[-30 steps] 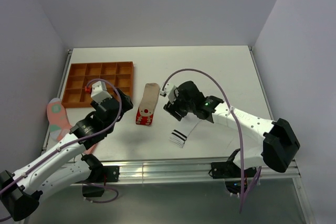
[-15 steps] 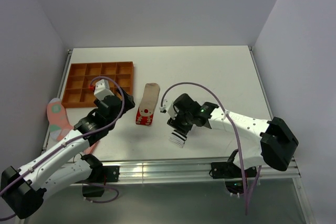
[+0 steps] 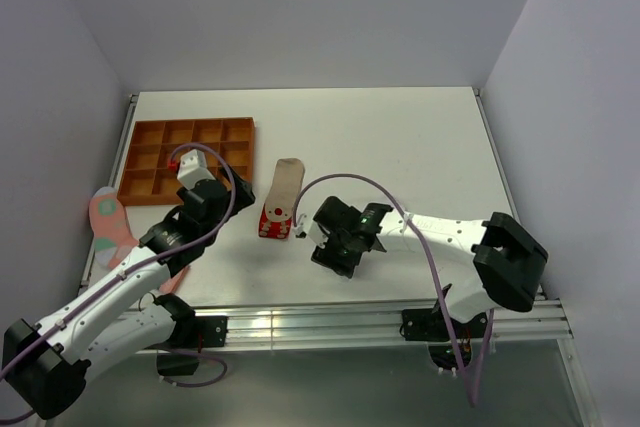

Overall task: Roll the socks
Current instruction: Roll the sock at the center of the board.

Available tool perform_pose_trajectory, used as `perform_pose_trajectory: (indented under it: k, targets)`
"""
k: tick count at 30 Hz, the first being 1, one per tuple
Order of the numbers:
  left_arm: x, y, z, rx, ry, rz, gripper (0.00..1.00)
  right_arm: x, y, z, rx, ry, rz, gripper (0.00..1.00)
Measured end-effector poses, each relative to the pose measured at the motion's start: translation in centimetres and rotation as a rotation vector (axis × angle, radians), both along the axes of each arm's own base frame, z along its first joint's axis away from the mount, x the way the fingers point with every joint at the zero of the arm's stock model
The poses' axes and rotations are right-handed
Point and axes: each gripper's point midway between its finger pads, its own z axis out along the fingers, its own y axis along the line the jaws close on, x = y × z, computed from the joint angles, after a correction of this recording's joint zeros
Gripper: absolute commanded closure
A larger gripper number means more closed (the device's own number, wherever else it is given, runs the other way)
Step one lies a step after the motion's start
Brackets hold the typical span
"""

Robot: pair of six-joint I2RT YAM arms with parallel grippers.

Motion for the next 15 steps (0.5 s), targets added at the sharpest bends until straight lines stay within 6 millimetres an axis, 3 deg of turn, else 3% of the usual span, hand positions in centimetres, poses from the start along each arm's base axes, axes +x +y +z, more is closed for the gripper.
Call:
perform_pose_trajectory:
  k: [15]
  targets:
    - [0.4,0.9,-0.1,0.014,0.004,0.009,0.14,-0.6,0.2,-1.5,-0.053,0.022,0.015,0.41]
